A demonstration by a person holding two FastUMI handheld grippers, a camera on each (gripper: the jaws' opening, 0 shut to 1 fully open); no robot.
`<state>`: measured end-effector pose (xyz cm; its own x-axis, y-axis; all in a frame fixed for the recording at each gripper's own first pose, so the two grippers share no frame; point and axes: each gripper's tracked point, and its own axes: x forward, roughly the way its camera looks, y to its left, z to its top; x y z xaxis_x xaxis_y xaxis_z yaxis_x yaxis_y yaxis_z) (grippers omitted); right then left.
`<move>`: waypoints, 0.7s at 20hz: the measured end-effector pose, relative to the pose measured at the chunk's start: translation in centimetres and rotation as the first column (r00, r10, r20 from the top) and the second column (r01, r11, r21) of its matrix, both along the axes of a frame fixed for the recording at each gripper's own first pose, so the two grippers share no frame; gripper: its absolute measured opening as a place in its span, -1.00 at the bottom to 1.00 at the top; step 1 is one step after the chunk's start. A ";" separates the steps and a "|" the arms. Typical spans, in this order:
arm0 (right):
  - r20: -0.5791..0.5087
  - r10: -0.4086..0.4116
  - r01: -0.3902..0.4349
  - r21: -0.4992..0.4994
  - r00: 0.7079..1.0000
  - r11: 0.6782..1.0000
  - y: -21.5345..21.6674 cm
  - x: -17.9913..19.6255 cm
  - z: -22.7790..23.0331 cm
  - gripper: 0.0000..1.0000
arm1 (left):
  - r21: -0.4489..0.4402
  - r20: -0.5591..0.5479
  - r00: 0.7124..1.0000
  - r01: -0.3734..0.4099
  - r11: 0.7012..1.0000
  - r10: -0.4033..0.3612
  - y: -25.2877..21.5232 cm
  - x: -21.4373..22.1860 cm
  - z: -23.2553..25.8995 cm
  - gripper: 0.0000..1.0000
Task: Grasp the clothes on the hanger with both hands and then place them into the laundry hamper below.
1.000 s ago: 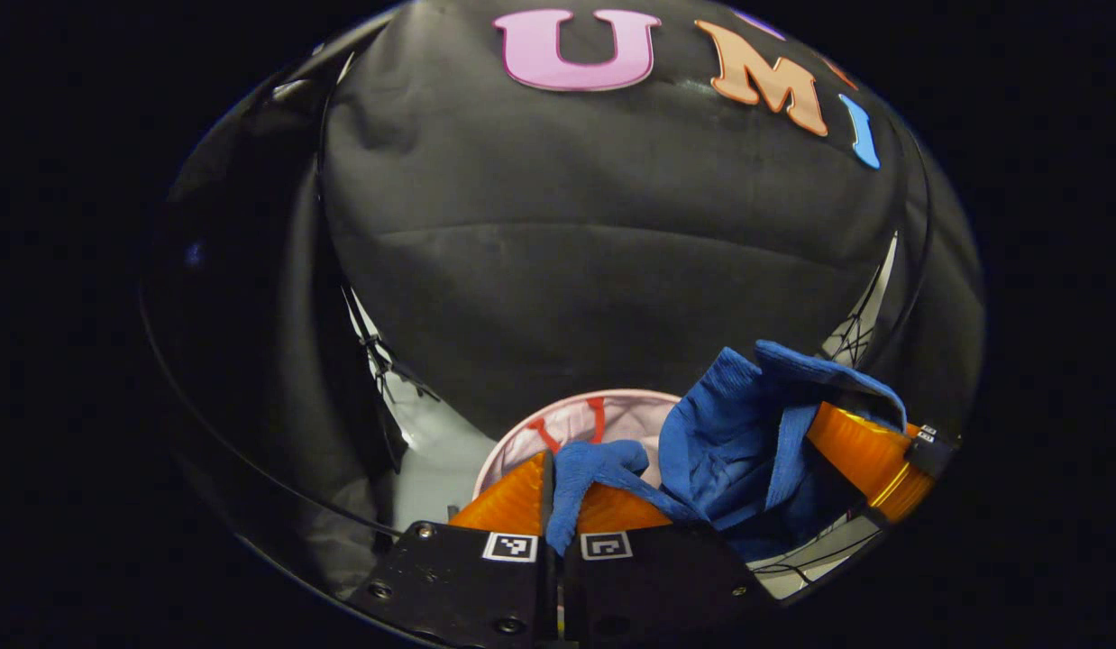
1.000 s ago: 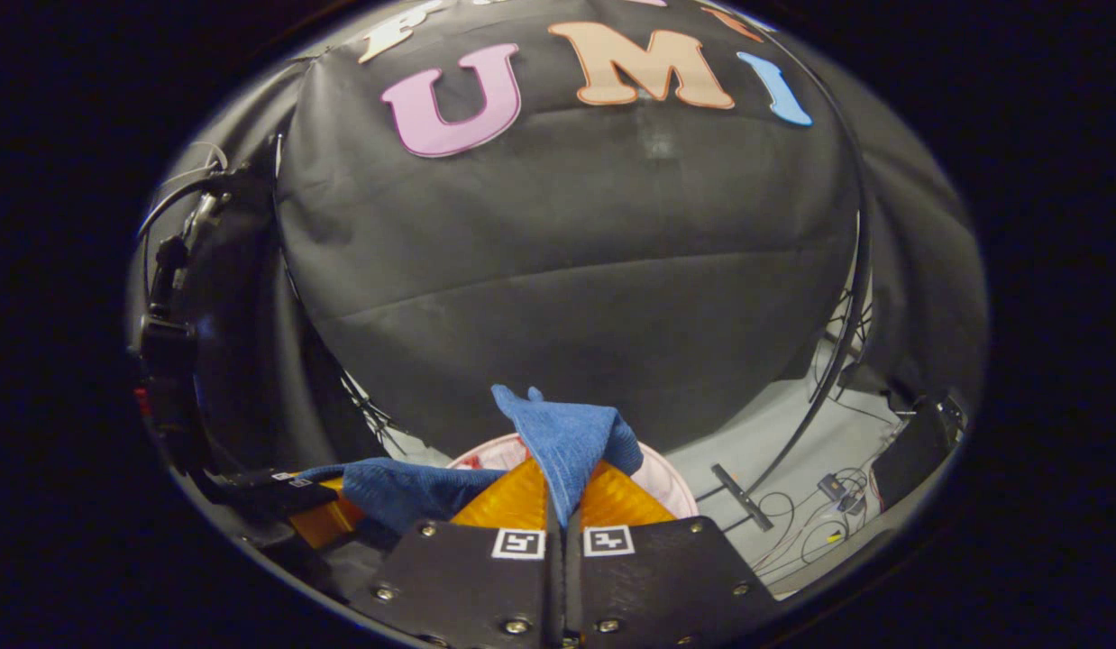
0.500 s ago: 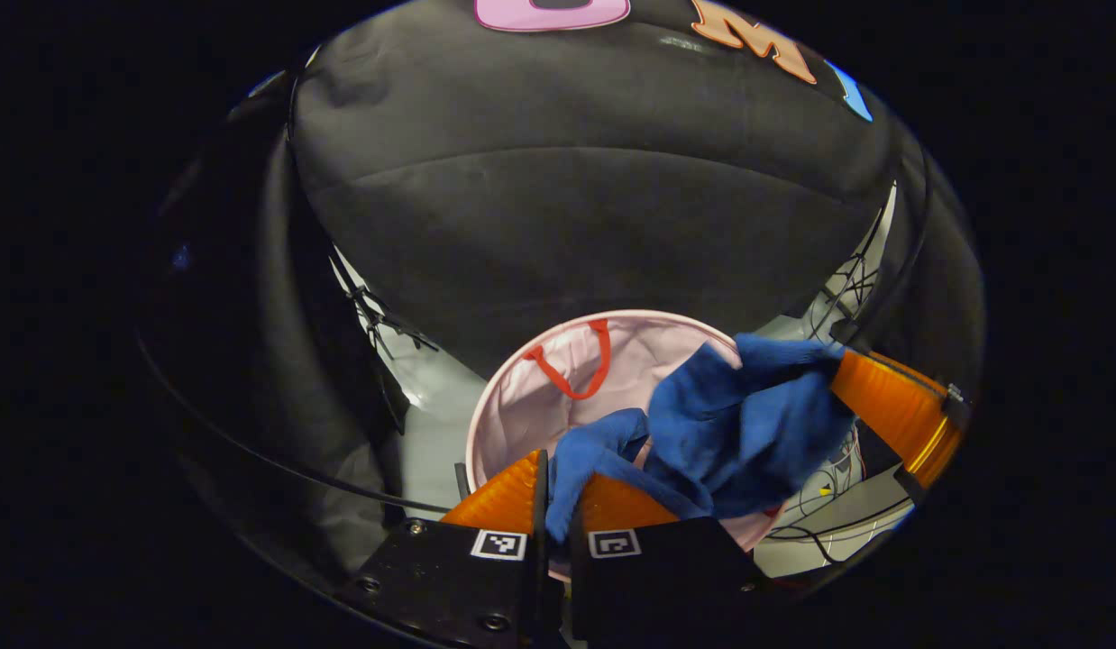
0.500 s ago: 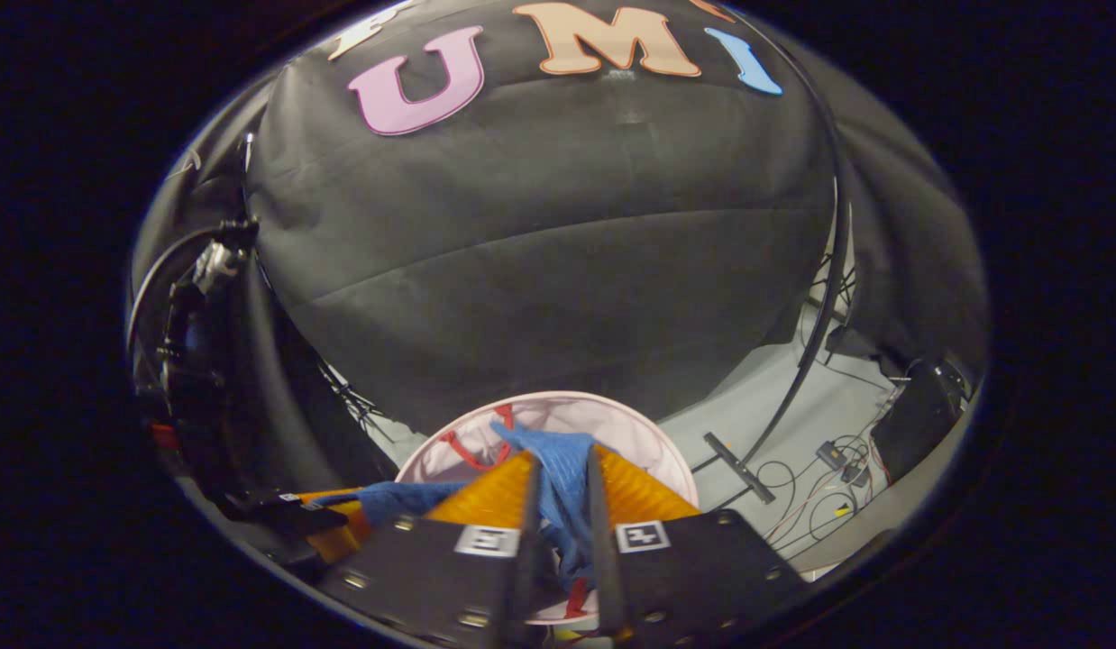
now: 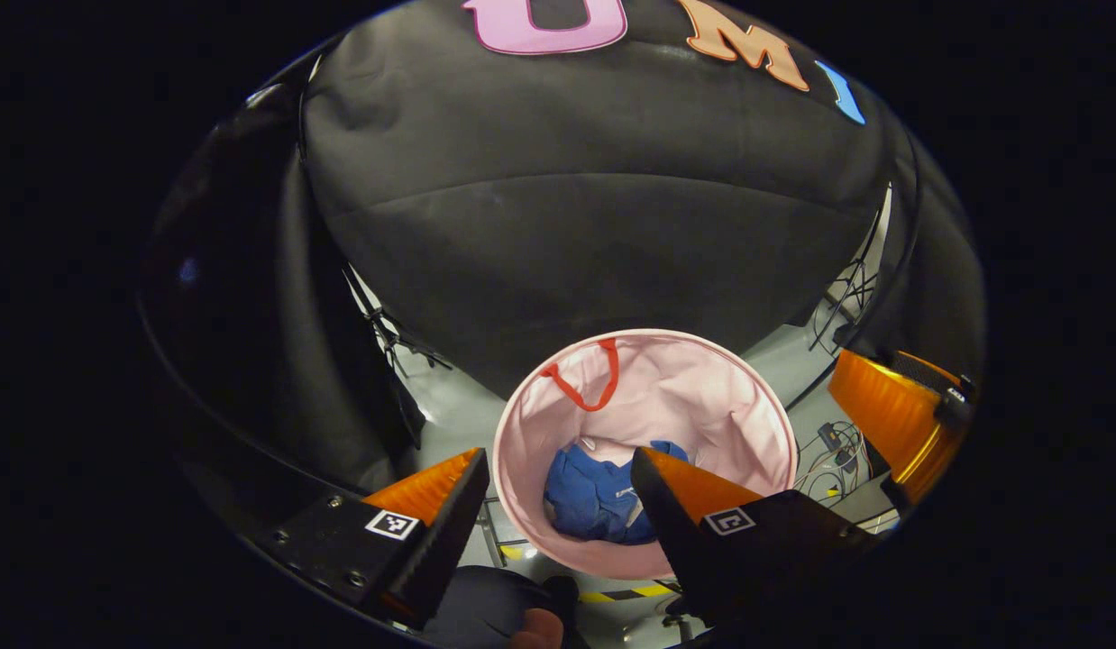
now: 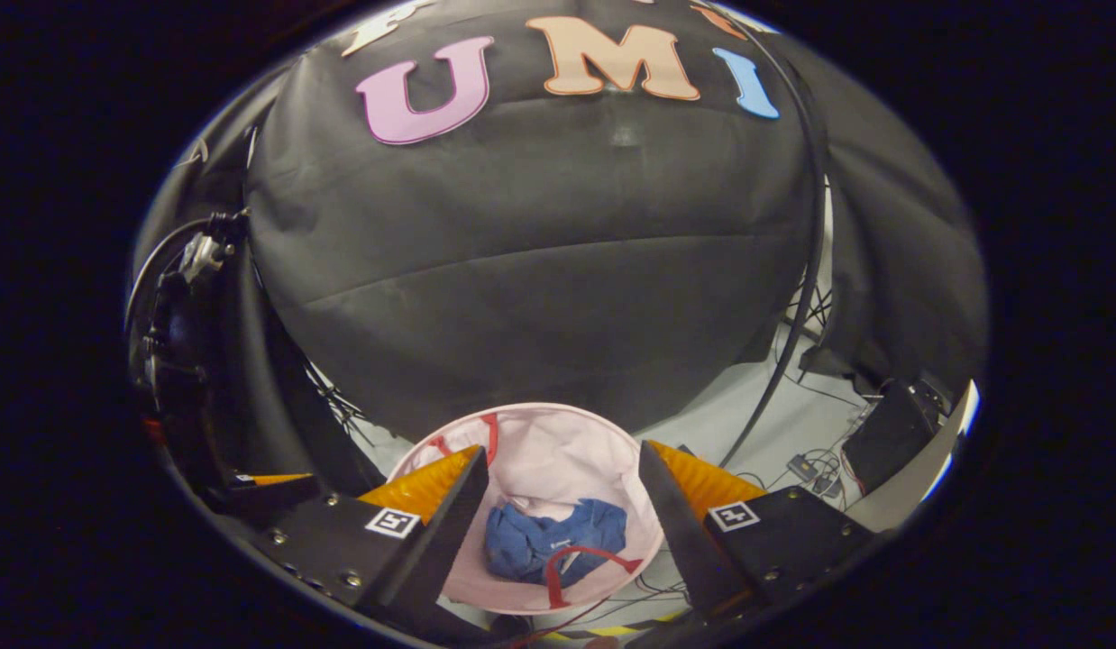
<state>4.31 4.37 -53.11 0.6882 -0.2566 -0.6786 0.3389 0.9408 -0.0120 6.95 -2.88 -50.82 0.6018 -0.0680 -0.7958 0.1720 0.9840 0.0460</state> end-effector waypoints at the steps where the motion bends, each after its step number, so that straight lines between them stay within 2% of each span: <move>1: 0.000 0.004 -0.004 -0.006 1.000 1.000 0.1 -0.2 0.3 1.00 | 0.001 0.011 1.000 -0.001 1.000 0.001 0.2 0.2 0.5 0.98; 5: 0.000 0.023 -0.023 -0.008 1.000 1.000 1.2 -0.4 1.7 1.00 | -0.008 0.085 0.996 -0.007 1.000 0.007 0.8 0.8 3.9 0.97; 6: 0.007 0.025 -0.025 -0.010 1.000 1.000 1.3 -0.2 2.3 0.93 | -0.010 0.105 0.994 -0.006 1.000 0.007 0.9 1.1 5.0 0.97; 8: 0.024 0.033 -0.032 -0.015 0.999 0.999 1.5 0.0 3.9 1.00 | -0.019 0.152 0.988 -0.017 1.000 0.019 1.5 1.6 7.1 0.97; 14: 0.096 0.047 -0.042 -0.046 0.994 0.998 1.8 0.0 11.0 1.00 | -0.093 0.305 0.951 -0.015 0.996 0.042 1.7 2.1 15.5 0.97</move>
<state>4.30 6.15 -42.15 0.7615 -0.2521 -0.5971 0.2982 0.9542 -0.0225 9.04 -1.15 -35.36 0.8183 -0.1093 -0.5643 0.1352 0.9908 0.0042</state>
